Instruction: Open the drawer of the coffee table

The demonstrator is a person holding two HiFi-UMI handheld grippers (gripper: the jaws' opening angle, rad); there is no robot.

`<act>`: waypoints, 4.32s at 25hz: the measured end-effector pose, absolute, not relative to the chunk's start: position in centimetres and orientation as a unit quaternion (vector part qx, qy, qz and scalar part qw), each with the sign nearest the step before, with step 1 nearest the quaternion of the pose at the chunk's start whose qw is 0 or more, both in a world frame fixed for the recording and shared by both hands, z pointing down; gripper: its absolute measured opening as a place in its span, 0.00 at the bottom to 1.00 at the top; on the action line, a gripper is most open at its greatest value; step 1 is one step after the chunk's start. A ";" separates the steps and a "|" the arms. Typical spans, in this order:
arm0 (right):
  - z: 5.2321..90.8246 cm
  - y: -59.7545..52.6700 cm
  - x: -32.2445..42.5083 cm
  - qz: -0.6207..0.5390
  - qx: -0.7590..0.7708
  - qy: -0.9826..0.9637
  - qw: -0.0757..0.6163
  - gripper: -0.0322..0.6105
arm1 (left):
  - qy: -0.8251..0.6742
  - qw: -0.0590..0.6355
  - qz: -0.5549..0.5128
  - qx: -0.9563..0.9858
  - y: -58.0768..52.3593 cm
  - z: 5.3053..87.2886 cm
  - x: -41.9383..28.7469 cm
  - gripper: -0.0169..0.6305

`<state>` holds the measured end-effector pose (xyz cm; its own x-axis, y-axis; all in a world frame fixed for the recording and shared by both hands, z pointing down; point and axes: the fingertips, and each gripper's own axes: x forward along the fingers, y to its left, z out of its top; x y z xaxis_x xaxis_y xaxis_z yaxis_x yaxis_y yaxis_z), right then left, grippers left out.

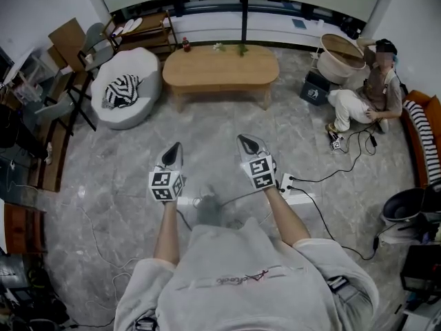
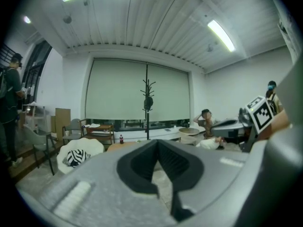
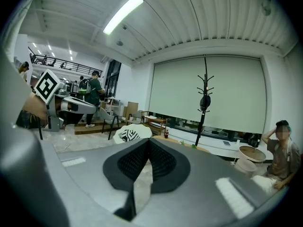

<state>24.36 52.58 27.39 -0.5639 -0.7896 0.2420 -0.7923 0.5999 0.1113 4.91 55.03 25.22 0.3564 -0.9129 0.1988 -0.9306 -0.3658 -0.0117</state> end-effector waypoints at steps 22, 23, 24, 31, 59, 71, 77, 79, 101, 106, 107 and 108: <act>24.8 32.4 15.9 -0.012 0.467 -0.871 0.153 0.06 | -0.541 0.058 0.064 0.837 33.8 24.2 -3.8 0.02; 24.8 31.4 15.2 -0.013 0.467 -0.871 0.153 0.06 | -0.541 0.058 0.064 0.836 32.9 24.2 -4.4 0.02; 24.8 30.3 14.5 -0.013 0.466 -0.871 0.154 0.06 | -0.542 0.059 0.064 0.836 31.9 24.3 -5.1 0.02; 25.3 23.9 10.9 -0.012 0.468 -0.869 0.157 0.06 | -0.539 0.061 0.063 0.838 25.3 24.8 -8.7 0.02; 27.7 14.5 7.2 0.009 0.478 -0.864 0.156 0.06 | -0.513 0.070 0.090 0.851 15.0 27.3 -12.1 0.02; 28.0 5.5 5.6 0.003 0.459 -0.876 0.150 0.06 | -0.528 0.069 0.095 0.841 7.4 27.7 -13.3 0.02; 27.0 -0.5 5.0 0.001 0.447 -0.883 0.145 0.06 | -0.533 0.065 0.102 0.837 1.4 26.5 -13.2 0.02; 26.9 -2.7 5.1 0.001 0.442 -0.885 0.148 0.06 | -0.537 0.069 0.104 0.835 -0.5 26.8 -13.0 0.02; 27.7 -22.4 6.1 0.013 0.412 -0.899 0.145 0.06 | -0.561 0.087 0.116 0.815 -18.7 28.0 -11.4 0.02; 28.6 -24.4 6.1 0.026 0.407 -0.902 0.142 0.06 | -0.566 0.096 0.127 0.809 -20.1 28.7 -11.6 0.02; 28.8 -24.6 6.0 0.028 0.407 -0.902 0.141 0.06 | -0.566 0.097 0.129 0.808 -20.2 28.8 -11.7 0.02; 28.9 -24.8 5.8 0.030 0.406 -0.902 0.140 0.06 | -0.567 0.097 0.131 0.808 -20.4 28.9 -11.9 0.02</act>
